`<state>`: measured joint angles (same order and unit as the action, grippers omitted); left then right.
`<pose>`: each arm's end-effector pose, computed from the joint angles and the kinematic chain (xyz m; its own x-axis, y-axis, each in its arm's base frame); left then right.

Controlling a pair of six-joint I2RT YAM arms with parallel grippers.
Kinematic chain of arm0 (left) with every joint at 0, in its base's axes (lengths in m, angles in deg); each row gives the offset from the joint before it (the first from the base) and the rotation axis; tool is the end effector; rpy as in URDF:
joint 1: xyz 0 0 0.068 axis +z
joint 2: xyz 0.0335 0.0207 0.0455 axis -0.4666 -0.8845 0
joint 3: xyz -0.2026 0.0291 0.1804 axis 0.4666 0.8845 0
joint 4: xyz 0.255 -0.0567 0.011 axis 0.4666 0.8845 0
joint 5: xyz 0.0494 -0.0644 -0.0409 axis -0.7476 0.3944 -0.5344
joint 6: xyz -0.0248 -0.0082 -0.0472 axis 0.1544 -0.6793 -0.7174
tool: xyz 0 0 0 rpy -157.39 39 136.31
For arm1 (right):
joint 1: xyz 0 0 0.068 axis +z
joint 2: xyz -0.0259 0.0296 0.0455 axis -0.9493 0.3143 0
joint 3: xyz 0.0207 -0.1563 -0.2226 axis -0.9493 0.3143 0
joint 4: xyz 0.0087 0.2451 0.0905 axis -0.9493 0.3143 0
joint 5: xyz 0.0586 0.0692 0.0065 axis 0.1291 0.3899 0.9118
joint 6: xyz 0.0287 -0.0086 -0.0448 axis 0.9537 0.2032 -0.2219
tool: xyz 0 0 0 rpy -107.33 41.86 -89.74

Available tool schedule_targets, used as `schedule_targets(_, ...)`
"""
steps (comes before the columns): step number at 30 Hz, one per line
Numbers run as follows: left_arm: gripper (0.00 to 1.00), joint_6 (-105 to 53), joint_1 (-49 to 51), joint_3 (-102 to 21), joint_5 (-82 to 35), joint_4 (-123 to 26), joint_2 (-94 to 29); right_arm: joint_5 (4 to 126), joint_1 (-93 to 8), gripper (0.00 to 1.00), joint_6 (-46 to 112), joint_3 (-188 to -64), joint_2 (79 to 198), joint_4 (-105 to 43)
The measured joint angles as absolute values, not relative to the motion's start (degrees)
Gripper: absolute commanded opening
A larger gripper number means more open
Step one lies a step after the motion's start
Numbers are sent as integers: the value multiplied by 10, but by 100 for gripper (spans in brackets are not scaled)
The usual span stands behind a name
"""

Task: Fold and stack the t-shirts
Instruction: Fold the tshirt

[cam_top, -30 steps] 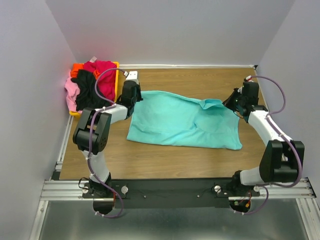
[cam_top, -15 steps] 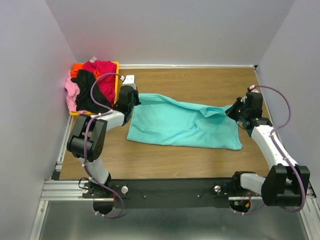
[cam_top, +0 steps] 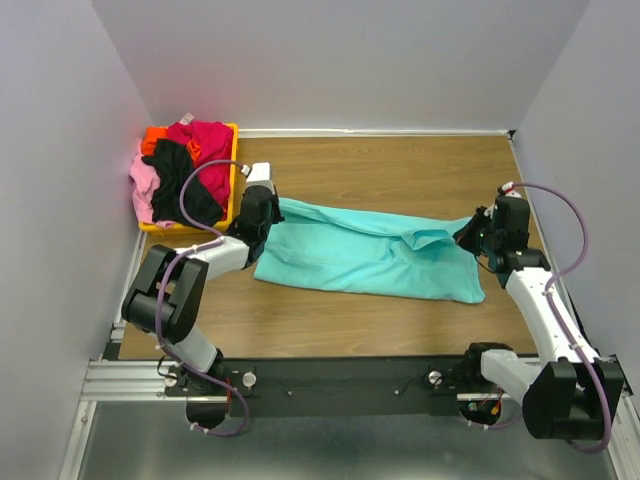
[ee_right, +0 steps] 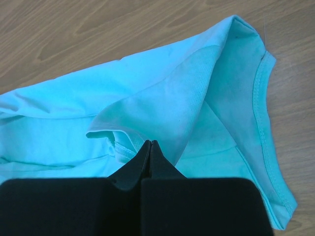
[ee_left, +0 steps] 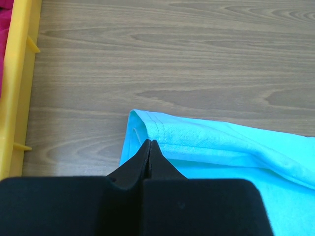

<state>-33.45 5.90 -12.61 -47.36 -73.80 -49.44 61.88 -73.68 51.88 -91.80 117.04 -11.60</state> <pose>0.3201 -0.1185 0.1966 -0.3524 -0.1955 -0.9152 0.0151 0.9766 -0.2145 0.2241 -0.0050 0.2553 -0.5648 0.4542 -0.6890 0.2420 0.8893 0.3879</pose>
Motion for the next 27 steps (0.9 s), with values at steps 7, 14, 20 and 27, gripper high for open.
schedule_targets(7, 0, -350, 48, -109, -504, -729, -485, 619, -737, 1, 519, -903, 1144, -100)
schedule_targets(14, 0, -368, 44, -90, -526, -707, -449, 619, -737, 0, 520, -903, 1121, -85)
schedule_targets(20, 0, -375, 43, -81, -534, -701, -441, 619, -737, 0, 520, -903, 1102, -74)
schedule_targets(27, 0, -394, 37, -61, -543, -674, -435, 620, -737, 1, 522, -903, 1088, -57)
